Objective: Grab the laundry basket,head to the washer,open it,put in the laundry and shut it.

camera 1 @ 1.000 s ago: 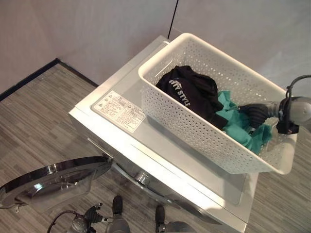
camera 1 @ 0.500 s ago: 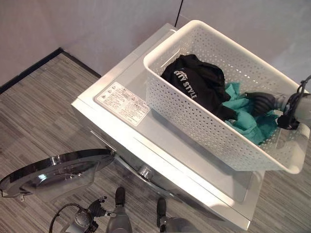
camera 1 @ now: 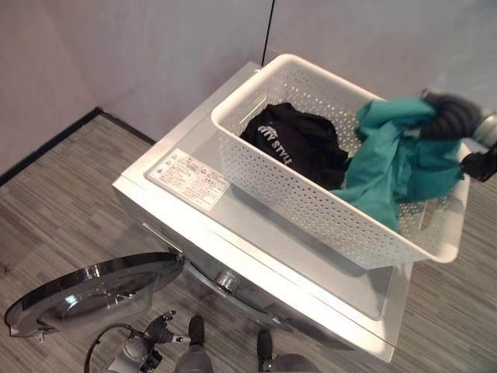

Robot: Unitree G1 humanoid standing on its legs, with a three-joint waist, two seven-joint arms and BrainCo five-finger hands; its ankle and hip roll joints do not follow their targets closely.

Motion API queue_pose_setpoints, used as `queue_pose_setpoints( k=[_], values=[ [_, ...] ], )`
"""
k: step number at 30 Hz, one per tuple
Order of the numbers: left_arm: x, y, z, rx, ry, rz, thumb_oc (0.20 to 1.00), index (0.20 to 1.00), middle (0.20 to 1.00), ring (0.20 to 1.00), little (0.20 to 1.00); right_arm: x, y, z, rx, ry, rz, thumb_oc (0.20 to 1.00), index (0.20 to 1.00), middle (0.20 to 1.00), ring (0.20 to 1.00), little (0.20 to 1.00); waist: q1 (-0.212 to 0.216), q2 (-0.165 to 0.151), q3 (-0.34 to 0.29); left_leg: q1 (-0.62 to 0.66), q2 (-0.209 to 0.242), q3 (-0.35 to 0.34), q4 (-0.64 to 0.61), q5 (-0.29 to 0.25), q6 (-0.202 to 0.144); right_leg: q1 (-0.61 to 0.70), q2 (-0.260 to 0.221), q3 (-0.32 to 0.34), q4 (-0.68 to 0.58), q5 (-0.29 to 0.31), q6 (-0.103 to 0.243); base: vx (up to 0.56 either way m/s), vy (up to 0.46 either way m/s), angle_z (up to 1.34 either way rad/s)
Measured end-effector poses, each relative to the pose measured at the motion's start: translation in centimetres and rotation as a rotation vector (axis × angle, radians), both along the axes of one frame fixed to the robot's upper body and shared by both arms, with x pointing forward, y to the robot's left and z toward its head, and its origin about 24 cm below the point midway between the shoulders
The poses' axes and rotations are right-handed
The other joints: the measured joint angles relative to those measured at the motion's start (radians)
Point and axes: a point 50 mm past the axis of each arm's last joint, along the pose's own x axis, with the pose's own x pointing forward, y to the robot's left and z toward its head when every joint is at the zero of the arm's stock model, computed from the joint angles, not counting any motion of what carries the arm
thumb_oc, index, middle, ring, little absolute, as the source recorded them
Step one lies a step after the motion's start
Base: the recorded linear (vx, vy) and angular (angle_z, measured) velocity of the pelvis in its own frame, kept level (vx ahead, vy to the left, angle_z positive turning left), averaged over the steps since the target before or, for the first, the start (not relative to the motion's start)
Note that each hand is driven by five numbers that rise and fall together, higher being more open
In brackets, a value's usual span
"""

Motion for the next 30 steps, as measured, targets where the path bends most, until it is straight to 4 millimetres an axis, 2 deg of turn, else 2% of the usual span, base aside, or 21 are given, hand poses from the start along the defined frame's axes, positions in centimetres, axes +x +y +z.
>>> queue_pose_setpoints(
  k=[4, 9, 12, 17, 21, 27, 30],
  values=[
    [-0.3, -0.1, -0.2, -0.004, 0.008, -0.001, 1.000, 1.000, 1.000, 1.000, 1.000, -0.5, -0.3, 2.4, 0.082, -0.146, -0.009, 0.200, 0.200, 0.200, 0.200, 0.200, -0.010, 0.000, -0.034, 0.022, 0.000, 0.007, -0.001, -0.001, 0.001, 0.018, -0.001, 0.006, 0.000, -0.002, 0.000, 0.01, 0.005, -0.05],
    [0.4, -0.5, 0.4, -0.019, -0.047, -0.011, 1.000, 1.000, 1.000, 1.000, 1.000, -0.9, 0.2, 3.3, 0.132, -0.247, 0.015, 0.200, 0.200, 0.200, 0.200, 0.200, -0.010, 0.005, -0.053, 0.034, 0.000, 0.011, -0.001, -0.002, 0.000, 0.027, -0.002, 0.017, -0.008, -0.006, -0.001, 0.00, 0.007, -0.03],
    [1.8, -1.3, 1.7, -0.067, -0.167, 0.009, 1.000, 1.000, 1.000, 1.000, 1.000, -1.4, 0.7, 3.5, 0.216, -0.366, 0.039, 0.200, 0.200, 0.200, 0.200, 0.200, -0.010, 0.004, -0.057, 0.037, -0.001, 0.011, -0.001, -0.001, 0.001, 0.030, -0.002, 0.017, -0.008, -0.006, -0.001, -0.02, 0.011, 0.00],
    [3.9, -2.0, 3.7, -0.077, -0.299, -0.011, 1.000, 1.000, 1.000, 1.000, 1.000, -1.5, 1.3, 3.5, 0.205, -0.469, 0.018, 0.200, 0.200, 0.200, 0.200, 0.200, -0.008, 0.004, -0.060, 0.040, -0.002, 0.011, 0.000, -0.001, 0.002, 0.032, -0.003, 0.017, 0.000, -0.005, 0.000, 0.00, 0.007, 0.00],
    [5.6, -2.3, 5.5, -0.094, -0.396, -0.021, 1.000, 1.000, 1.000, 1.000, 1.000, -1.1, 2.0, 4.1, 0.267, -0.565, 0.019, 0.200, 0.200, 0.200, 0.200, 0.200, -0.008, 0.003, -0.061, 0.046, -0.004, 0.014, 0.000, -0.001, 0.003, 0.036, -0.005, 0.020, 0.000, -0.004, 0.000, -0.02, 0.055, -0.02],
    [6.3, -2.2, 6.0, -0.078, -0.417, -0.035, 1.000, 1.000, 1.000, 1.000, 1.000, -1.2, 2.5, 6.5, 0.324, -0.726, -0.002, 0.200, 0.200, 0.200, 0.200, 0.200, -0.010, 0.003, -0.061, 0.058, -0.015, 0.019, 0.000, -0.007, 0.011, 0.047, -0.015, 0.025, 0.000, -0.003, 0.004, -0.02, 0.089, -0.02],
    [6.3, -2.2, 6.5, -0.064, -0.425, -0.081, 1.000, 1.000, 1.000, 1.000, 1.000, -1.2, 2.9, 8.4, 0.306, -0.809, -0.030, 0.200, 0.200, 0.200, 0.200, 0.200, -0.005, 0.001, -0.060, 0.079, -0.030, 0.052, -0.001, -0.015, 0.023, 0.051, -0.034, 0.052, 0.000, 0.001, 0.018, -0.02, 0.113, -0.24]
  ],
)
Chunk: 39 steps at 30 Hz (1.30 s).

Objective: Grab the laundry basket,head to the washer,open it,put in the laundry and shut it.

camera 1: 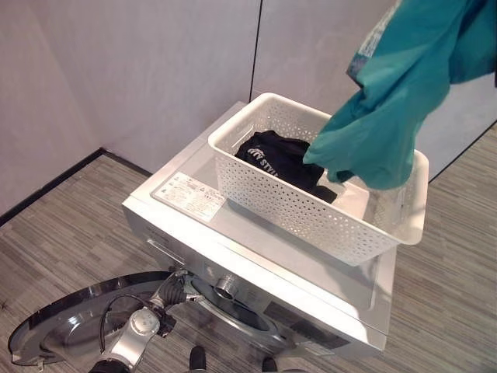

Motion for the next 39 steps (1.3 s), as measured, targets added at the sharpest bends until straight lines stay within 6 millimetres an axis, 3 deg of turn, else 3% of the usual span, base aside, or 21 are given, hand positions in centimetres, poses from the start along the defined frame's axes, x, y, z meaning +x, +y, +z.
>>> queue_pose_setpoints(
  k=[4, 6, 8, 10, 12, 14, 19, 21, 23, 25, 28, 30, 32, 39],
  values=[
    [0.8, 0.8, 2.5, 0.038, -0.079, -0.043, 1.000, 1.000, 1.000, 1.000, 1.000, 0.2, 0.1, 1.3, 0.013, -0.044, -0.052, 0.200, 0.200, 0.200, 0.200, 0.200, 0.005, 0.001, 0.001, 0.011, -0.017, 0.015, 0.000, -0.006, 0.010, 0.004, -0.019, 0.013, 0.000, 0.001, 0.016, -0.02, 0.091, -0.11],
    [0.7, 1.5, 6.9, 0.069, -0.193, -0.109, 1.000, 1.000, 1.000, 1.000, 1.000, 0.5, -0.8, 1.8, 0.031, -0.043, -0.116, 0.200, 0.200, 0.200, 0.200, 0.200, 0.016, -0.003, 0.003, 0.016, -0.024, 0.016, 0.000, -0.009, 0.015, 0.008, -0.027, 0.015, 0.000, 0.001, 0.024, -0.01, 0.019, -0.01],
    [0.8, 2.2, 9.1, 0.067, -0.270, -0.097, 1.000, 1.000, 1.000, 1.000, 1.000, 0.9, -1.3, 1.4, 0.052, -0.016, -0.142, 0.200, 0.200, 0.200, 0.200, 0.200, 0.042, 0.004, 0.007, 0.035, -0.033, 0.018, 0.000, -0.015, 0.021, 0.025, -0.037, 0.014, 0.000, -0.004, 0.036, 0.00, 0.000, 0.00],
    [1.0, 2.9, 12.6, 0.071, -0.408, -0.075, 1.000, 1.000, 1.000, 1.000, 1.000, 1.2, -1.8, 0.9, 0.065, 0.007, -0.169, 0.200, 0.200, 0.200, 0.200, 0.200, 0.061, 0.010, 0.013, 0.040, -0.038, 0.013, 0.000, -0.019, 0.020, 0.033, -0.044, 0.009, -0.008, -0.010, 0.041, 0.01, -0.029, 0.10],
    [1.4, 3.7, 20.8, 0.124, -0.762, -0.051, 1.000, 1.000, 1.000, 1.000, 1.000, 1.8, -3.1, -1.5, 0.074, 0.082, -0.225, 0.200, 0.200, 0.200, 0.200, 0.200, 0.084, 0.005, 0.014, 0.039, -0.040, -0.011, 0.000, -0.019, 0.020, 0.046, -0.043, -0.013, -0.009, -0.021, 0.042, 0.02, -0.098, 0.31],
    [2.1, 2.6, 22.8, 0.096, -0.888, -0.056, 1.000, 1.000, 1.000, 1.000, 1.000, 2.1, -3.1, -2.8, 0.060, 0.129, -0.226, 0.200, 0.200, 0.200, 0.200, 0.200, 0.087, 0.006, 0.014, 0.036, -0.040, -0.021, 0.001, -0.016, 0.023, 0.050, -0.042, -0.027, -0.008, -0.025, 0.041, 0.01, -0.096, 0.18],
    [3.8, -2.4, 24.6, -0.115, -0.990, -0.237, 1.000, 1.000, 1.000, 1.000, 1.000, 2.6, -3.3, -2.9, 0.084, 0.143, -0.226, 0.200, 0.200, 0.200, 0.200, 0.200, 0.064, 0.004, 0.012, 0.037, -0.040, -0.020, 0.005, -0.011, 0.018, 0.050, -0.039, -0.029, -0.001, -0.024, 0.040, 0.00, -0.081, 0.01],
    [5.8, -5.0, 25.2, -0.272, -1.002, -0.287, 1.000, 1.000, 1.000, 1.000, 1.000, 3.8, -2.4, -3.1, 0.129, 0.166, -0.179, 0.200, 0.200, 0.200, 0.200, 0.200, 0.052, 0.007, 0.009, 0.041, -0.040, -0.024, 0.005, -0.011, 0.018, 0.055, -0.039, -0.031, -0.001, -0.024, 0.040, -0.01, -0.049, 0.06],
    [8.1, -8.3, 25.4, -0.358, -0.947, -0.387, 1.000, 1.000, 1.000, 1.000, 1.000, 4.7, -0.3, -2.4, 0.127, 0.166, -0.105, 0.200, 0.200, 0.200, 0.200, 0.200, 0.051, 0.011, 0.008, 0.036, -0.040, -0.022, 0.005, -0.009, 0.016, 0.050, -0.039, -0.030, 0.000, -0.024, 0.040, -0.01, -0.038, -0.04],
    [10.5, -12.3, 24.7, -0.445, -0.849, -0.452, 1.000, 1.000, 1.000, 1.000, 1.000, 5.8, 3.8, -1.1, 0.097, 0.151, 0.010, 0.200, 0.200, 0.200, 0.200, 0.200, 0.009, 0.014, 0.004, 0.040, -0.039, -0.016, 0.005, -0.007, 0.014, 0.051, -0.039, -0.027, -0.001, -0.023, 0.040, -0.01, -0.028, -0.08],
    [10.7, -14.2, 24.6, -0.545, -0.823, -0.465, 1.000, 1.000, 1.000, 1.000, 1.000, 5.3, 5.7, 0.6, 0.097, 0.095, 0.082, 0.200, 0.200, 0.200, 0.200, 0.200, -0.013, 0.017, 0.001, 0.041, -0.038, -0.011, 0.005, -0.007, 0.014, 0.049, -0.039, -0.024, 0.000, -0.023, 0.039, -0.01, -0.041, -0.04],
    [12.4, -14.9, 24.6, -0.578, -0.803, -0.402, 1.000, 1.000, 1.000, 1.000, 1.000, 5.6, 6.4, 1.0, 0.117, 0.089, 0.092, 0.200, 0.200, 0.200, 0.200, 0.200, -0.019, 0.027, -0.013, 0.041, -0.038, -0.012, 0.005, -0.007, 0.014, 0.051, -0.039, -0.027, 0.000, -0.023, 0.039, 0.00, -0.009, 0.02],
    [14.2, -15.8, 25.0, -0.557, -0.778, -0.344, 1.000, 1.000, 1.000, 1.000, 1.000, 5.7, 8.6, 1.2, 0.121, 0.080, 0.175, 0.200, 0.200, 0.200, 0.200, 0.200, -0.028, 0.037, -0.021, 0.041, -0.038, -0.011, 0.005, -0.007, 0.014, 0.050, -0.039, -0.026, 0.000, -0.023, 0.039, 0.00, -0.006, -0.02],
    [16.2, -18.8, 24.8, -0.538, -0.724, -0.275, 1.000, 1.000, 1.000, 1.000, 1.000, 6.0, 12.1, 0.1, 0.113, 0.114, 0.308, 0.200, 0.200, 0.200, 0.200, 0.200, -0.059, 0.041, -0.035, 0.041, -0.037, -0.008, 0.005, -0.007, 0.014, 0.048, -0.038, -0.022, 0.000, -0.022, 0.039, 0.00, -0.005, 0.00]
  ],
)
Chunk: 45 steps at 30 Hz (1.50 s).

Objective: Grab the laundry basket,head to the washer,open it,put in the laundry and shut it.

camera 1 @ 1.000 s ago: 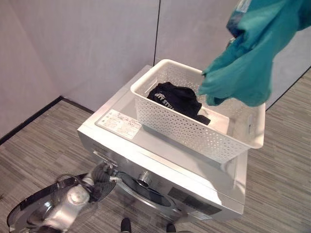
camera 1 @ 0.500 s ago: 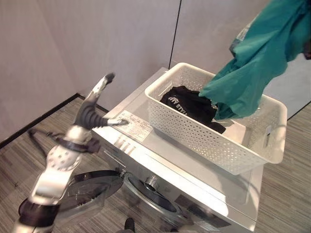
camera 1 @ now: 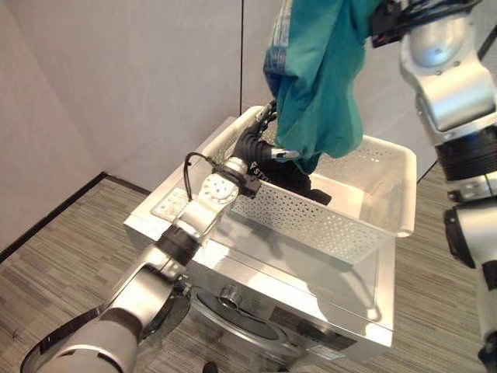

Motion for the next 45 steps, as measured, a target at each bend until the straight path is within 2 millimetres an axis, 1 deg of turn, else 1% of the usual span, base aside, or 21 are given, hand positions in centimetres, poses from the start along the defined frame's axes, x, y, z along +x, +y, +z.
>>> queue_pose_setpoints(
  k=[3, 7, 9, 13, 16, 18, 21, 22, 24, 25, 27, 31, 32, 37, 41, 42, 43, 44, 45],
  values=[
    [0.1, 0.1, 0.2, -0.004, -0.002, 0.021, 1.000, 1.000, 1.000, 1.000, 1.000, -0.6, 0.7, 0.2, -0.005, -0.018, 0.042, 0.200, 0.200, 0.200, 0.200, 0.200, -0.002, 0.000, 0.000, -0.001, 0.001, 0.004, 0.000, 0.000, 0.000, -0.003, 0.000, 0.004, 0.000, 0.000, 0.000, 0.00, -0.019, -0.04],
    [0.2, 0.2, 0.2, -0.016, -0.004, 0.053, 1.000, 1.000, 1.000, 1.000, 1.000, -1.8, 1.7, 0.7, -0.024, -0.066, 0.098, 0.200, 0.200, 0.200, 0.200, 0.200, -0.003, -0.003, -0.002, -0.001, 0.001, 0.007, 0.000, 0.000, 0.000, -0.005, 0.000, 0.011, 0.000, 0.001, -0.001, 0.00, 0.000, 0.00],
    [0.2, 0.3, 0.1, -0.020, -0.001, 0.073, 1.000, 1.000, 1.000, 1.000, 1.000, -2.1, 1.9, 0.7, -0.029, -0.076, 0.112, 0.200, 0.200, 0.200, 0.200, 0.200, -0.004, -0.006, -0.004, -0.002, 0.001, 0.007, -0.001, -0.001, 0.000, -0.005, 0.000, 0.011, 0.000, 0.001, -0.001, 0.00, 0.000, 0.00],
    [0.2, 0.2, 0.3, -0.038, 0.001, 0.102, 1.000, 1.000, 1.000, 1.000, 1.000, -2.5, 2.1, 0.6, -0.040, -0.091, 0.130, 0.200, 0.200, 0.200, 0.200, 0.200, -0.007, -0.020, -0.013, -0.012, 0.001, 0.009, -0.004, -0.002, 0.001, -0.017, 0.000, 0.015, 0.000, 0.002, -0.002, 0.00, -0.004, -0.01],
    [0.2, 0.2, 0.4, -0.070, 0.013, 0.110, 1.000, 1.000, 1.000, 1.000, 1.000, -2.6, 2.1, 0.6, -0.038, -0.092, 0.136, 0.200, 0.200, 0.200, 0.200, 0.200, -0.019, -0.034, -0.022, -0.019, 0.001, 0.008, 0.000, -0.002, 0.002, -0.024, 0.000, 0.015, 0.000, 0.003, -0.003, 0.00, 0.000, 0.00],
    [0.2, -0.1, 0.6, -0.087, 0.011, 0.117, 1.000, 1.000, 1.000, 1.000, 1.000, -2.6, 2.2, 0.6, -0.026, -0.085, 0.148, 0.200, 0.200, 0.200, 0.200, 0.200, -0.028, -0.041, -0.026, -0.020, 0.001, 0.007, 0.000, -0.002, 0.002, -0.024, 0.000, 0.015, 0.000, 0.003, -0.003, 0.00, 0.000, 0.00],
    [0.2, -0.5, 1.5, -0.112, -0.011, 0.139, 1.000, 1.000, 1.000, 1.000, 1.000, -2.6, 2.2, 0.6, -0.022, -0.092, 0.150, 0.200, 0.200, 0.200, 0.200, 0.200, -0.031, -0.045, -0.029, -0.020, 0.001, 0.008, -0.001, -0.002, 0.002, -0.025, 0.000, 0.015, 0.000, 0.003, -0.002, 0.00, 0.000, 0.00],
    [-0.1, -1.1, 2.0, -0.137, -0.027, 0.138, 1.000, 1.000, 1.000, 1.000, 1.000, -2.6, 2.2, 0.6, -0.008, -0.100, 0.148, 0.200, 0.200, 0.200, 0.200, 0.200, -0.036, -0.045, -0.029, -0.020, 0.001, 0.008, -0.001, -0.002, 0.002, -0.025, 0.000, 0.015, 0.000, 0.003, -0.002, 0.00, 0.000, 0.00],
    [-0.4, -1.3, 2.6, -0.164, -0.053, 0.133, 1.000, 1.000, 1.000, 1.000, 1.000, -2.7, 2.2, 0.6, -0.004, -0.109, 0.154, 0.200, 0.200, 0.200, 0.200, 0.200, -0.043, -0.046, -0.029, -0.020, 0.001, 0.008, -0.002, -0.002, 0.002, -0.025, 0.000, 0.015, 0.000, 0.003, -0.002, 0.00, 0.000, 0.00],
    [-0.8, -1.6, 3.1, -0.213, -0.062, 0.126, 1.000, 1.000, 1.000, 1.000, 1.000, -2.7, 2.3, 0.4, 0.007, -0.117, 0.161, 0.200, 0.200, 0.200, 0.200, 0.200, -0.050, -0.046, -0.029, -0.020, 0.001, 0.008, -0.003, -0.002, 0.002, -0.025, 0.000, 0.016, 0.000, 0.003, -0.002, 0.00, 0.000, 0.00],
    [-1.3, -1.7, 4.6, -0.309, -0.098, 0.120, 1.000, 1.000, 1.000, 1.000, 1.000, -2.5, 2.4, -0.1, 0.014, -0.109, 0.172, 0.200, 0.200, 0.200, 0.200, 0.200, -0.057, -0.046, -0.028, -0.019, 0.001, 0.009, -0.004, -0.002, 0.002, -0.025, 0.000, 0.017, 0.000, 0.003, -0.002, 0.00, 0.000, 0.00],
    [-2.0, -2.6, 6.2, -0.391, -0.132, 0.084, 1.000, 1.000, 1.000, 1.000, 1.000, -2.3, 2.2, -0.2, 0.057, -0.094, 0.184, 0.200, 0.200, 0.200, 0.200, 0.200, -0.064, -0.046, -0.028, -0.019, 0.001, 0.012, -0.004, -0.002, 0.002, -0.027, 0.000, 0.020, 0.000, 0.003, -0.002, 0.00, 0.000, 0.00],
    [-2.6, -2.9, 6.7, -0.420, -0.134, 0.042, 1.000, 1.000, 1.000, 1.000, 1.000, -2.3, 2.1, -0.2, 0.065, -0.098, 0.194, 0.200, 0.200, 0.200, 0.200, 0.200, -0.068, -0.046, -0.028, -0.019, 0.001, 0.012, -0.004, -0.002, 0.002, -0.026, 0.000, 0.019, 0.000, 0.003, -0.002, 0.00, 0.000, 0.00],
    [-3.5, -3.4, 7.5, -0.466, -0.141, -0.037, 1.000, 1.000, 1.000, 1.000, 1.000, -2.0, 1.3, -1.1, 0.094, -0.072, 0.182, 0.200, 0.200, 0.200, 0.200, 0.200, -0.069, -0.046, -0.028, -0.020, 0.001, 0.008, -0.004, -0.003, 0.003, -0.025, 0.000, 0.015, 0.000, 0.003, -0.003, 0.00, 0.000, 0.00],
    [-3.6, -3.9, 7.2, -0.472, -0.113, -0.079, 1.000, 1.000, 1.000, 1.000, 1.000, -1.8, 1.0, -1.5, 0.098, -0.060, 0.170, 0.200, 0.200, 0.200, 0.200, 0.200, -0.070, -0.045, -0.028, -0.022, 0.001, 0.007, -0.004, -0.003, 0.003, -0.026, 0.000, 0.015, 0.000, 0.003, -0.003, 0.00, 0.000, 0.00],
    [-3.7, -4.1, 7.1, -0.470, -0.111, -0.084, 0.922, 0.922, 0.922, 0.922, 0.922, -1.7, 0.9, -1.7, 0.098, -0.054, 0.169, 0.200, 0.200, 0.200, 0.200, 0.200, -0.072, -0.045, -0.028, -0.022, 0.001, 0.007, -0.004, -0.003, 0.003, -0.026, 0.000, 0.015, 0.000, 0.003, -0.003, 0.00, 0.000, 0.00],
    [-3.7, -4.1, 7.1, -0.474, -0.109, -0.092, 0.457, 0.457, 0.457, 0.457, 0.457, -1.6, 0.9, -2.1, 0.098, -0.045, 0.167, 0.200, 0.200, 0.200, 0.200, 0.200, -0.073, -0.045, -0.028, -0.022, 0.001, 0.007, -0.004, -0.003, 0.003, -0.026, 0.000, 0.015, 0.000, 0.003, -0.003, 0.00, 0.000, 0.00],
    [-3.7, -4.1, 7.1, -0.493, -0.097, -0.098, 0.238, 0.238, 0.238, 0.238, 0.238, -1.4, 0.8, -2.4, 0.099, -0.034, 0.165, 0.200, 0.200, 0.200, 0.200, 0.200, -0.074, -0.045, -0.028, -0.022, 0.001, 0.007, -0.004, -0.003, 0.003, -0.026, 0.000, 0.015, 0.000, 0.003, -0.003, 0.00, 0.000, 0.00],
    [-3.7, -4.1, 7.0, -0.504, -0.088, -0.102, 0.200, 0.200, 0.200, 0.200, 0.200, -1.3, 0.7, -2.8, 0.099, -0.023, 0.161, 0.200, 0.200, 0.200, 0.200, 0.200, -0.075, -0.045, -0.028, -0.022, 0.001, 0.007, -0.004, -0.003, 0.003, -0.026, 0.000, 0.015, 0.000, 0.003, -0.003, 0.00, 0.000, 0.00]
  ],
)
